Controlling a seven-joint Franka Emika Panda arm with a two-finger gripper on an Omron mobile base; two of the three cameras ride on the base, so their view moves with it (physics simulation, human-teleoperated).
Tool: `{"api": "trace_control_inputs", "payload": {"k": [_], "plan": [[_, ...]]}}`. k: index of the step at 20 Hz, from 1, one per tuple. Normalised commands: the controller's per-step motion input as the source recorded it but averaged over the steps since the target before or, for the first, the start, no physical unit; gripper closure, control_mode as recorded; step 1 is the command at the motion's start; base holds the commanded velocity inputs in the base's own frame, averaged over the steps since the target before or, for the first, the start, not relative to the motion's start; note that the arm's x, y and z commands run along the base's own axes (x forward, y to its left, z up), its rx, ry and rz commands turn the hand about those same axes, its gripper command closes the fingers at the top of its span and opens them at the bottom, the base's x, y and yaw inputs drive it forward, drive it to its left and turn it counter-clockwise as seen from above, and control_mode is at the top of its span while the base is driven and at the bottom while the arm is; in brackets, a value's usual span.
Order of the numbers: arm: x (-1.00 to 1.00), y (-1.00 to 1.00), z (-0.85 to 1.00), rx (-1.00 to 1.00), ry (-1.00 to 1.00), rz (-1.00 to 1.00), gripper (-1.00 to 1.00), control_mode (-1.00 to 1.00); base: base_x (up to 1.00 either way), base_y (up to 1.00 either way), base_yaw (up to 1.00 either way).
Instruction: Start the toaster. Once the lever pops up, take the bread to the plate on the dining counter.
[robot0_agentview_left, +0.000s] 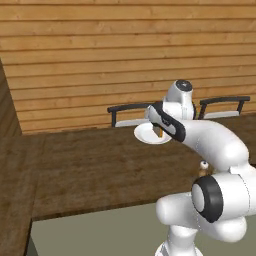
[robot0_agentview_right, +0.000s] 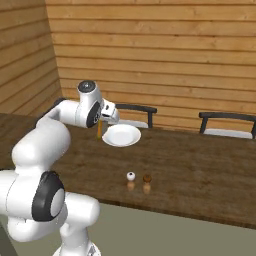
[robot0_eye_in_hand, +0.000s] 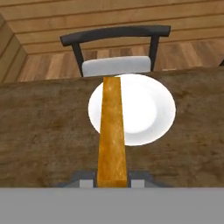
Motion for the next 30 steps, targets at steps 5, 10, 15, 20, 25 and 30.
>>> {"api": "trace_control_inputs", "payload": {"k": [5,10,15,20,25,30], "plan": [[0.53,0.0,-0.43,0.01,0.02,0.0,1.0,-1.0,0.0,0.0,0.0],[0.33,-0.11,-0.18,0.04,0.02,0.01,1.0,-1.0,0.0,0.0,0.0],[0.28,-0.12,-0.04,0.06,0.02,0.0,1.0,-1.0,0.0,0.0,0.0],[0.37,-0.07,-0.19,0.07,0.01,0.01,1.0,-1.0,0.0,0.0,0.0],[0.1,0.0,-0.35,0.1,0.18,0.02,1.0,-1.0,0.0,0.0,0.0],[0.18,0.0,-0.07,0.09,0.08,0.01,1.0,-1.0,0.0,0.0,0.0]]}}
